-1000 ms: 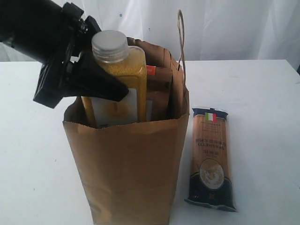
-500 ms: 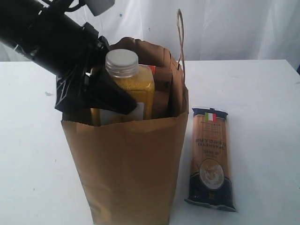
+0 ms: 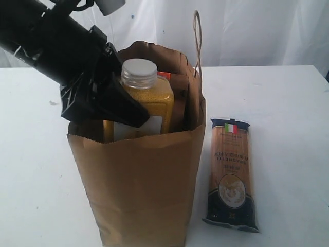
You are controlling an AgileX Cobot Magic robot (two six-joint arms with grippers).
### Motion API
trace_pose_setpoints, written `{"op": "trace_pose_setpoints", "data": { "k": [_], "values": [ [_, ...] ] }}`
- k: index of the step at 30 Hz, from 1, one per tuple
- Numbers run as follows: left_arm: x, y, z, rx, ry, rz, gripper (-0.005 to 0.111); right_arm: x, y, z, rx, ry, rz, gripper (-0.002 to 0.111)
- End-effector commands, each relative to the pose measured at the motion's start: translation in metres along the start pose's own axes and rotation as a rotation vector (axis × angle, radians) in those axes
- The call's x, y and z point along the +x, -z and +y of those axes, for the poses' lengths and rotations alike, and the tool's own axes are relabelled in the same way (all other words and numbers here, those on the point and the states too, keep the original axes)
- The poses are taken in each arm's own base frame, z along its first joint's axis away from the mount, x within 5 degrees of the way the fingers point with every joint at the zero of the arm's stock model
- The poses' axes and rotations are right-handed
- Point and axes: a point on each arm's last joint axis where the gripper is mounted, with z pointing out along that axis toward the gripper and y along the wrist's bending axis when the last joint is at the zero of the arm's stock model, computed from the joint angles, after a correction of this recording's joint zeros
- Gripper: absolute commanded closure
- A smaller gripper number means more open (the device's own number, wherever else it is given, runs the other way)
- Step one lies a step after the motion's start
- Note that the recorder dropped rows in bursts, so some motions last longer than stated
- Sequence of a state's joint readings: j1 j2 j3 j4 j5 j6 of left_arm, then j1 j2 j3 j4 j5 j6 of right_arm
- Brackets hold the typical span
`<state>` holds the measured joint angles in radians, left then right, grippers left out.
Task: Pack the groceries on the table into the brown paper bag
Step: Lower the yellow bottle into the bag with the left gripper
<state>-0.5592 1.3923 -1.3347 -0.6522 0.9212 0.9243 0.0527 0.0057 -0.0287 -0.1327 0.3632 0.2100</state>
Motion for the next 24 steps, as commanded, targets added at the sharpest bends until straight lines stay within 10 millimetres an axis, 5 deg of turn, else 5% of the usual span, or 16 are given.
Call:
{"op": "trace_pose_setpoints", "data": {
  "k": [1, 13, 19, 24],
  "values": [
    [-0.006, 0.011, -0.007, -0.030, -0.014, -0.039, 0.043, 0.000, 0.000, 0.000, 0.002, -0.005, -0.010, 0.108],
    [-0.013, 0.026, -0.016, -0.099, -0.058, -0.088, 0.043, 0.000, 0.000, 0.000, 0.002, -0.005, -0.010, 0.108],
    [-0.014, 0.027, -0.011, -0.154, -0.064, -0.096, 0.021, 0.000, 0.000, 0.000, 0.002, -0.005, -0.010, 0.108],
    [-0.013, 0.027, -0.011, -0.145, -0.064, -0.091, 0.019, 0.000, 0.000, 0.000, 0.002, -0.005, -0.010, 0.108]
  ]
}}
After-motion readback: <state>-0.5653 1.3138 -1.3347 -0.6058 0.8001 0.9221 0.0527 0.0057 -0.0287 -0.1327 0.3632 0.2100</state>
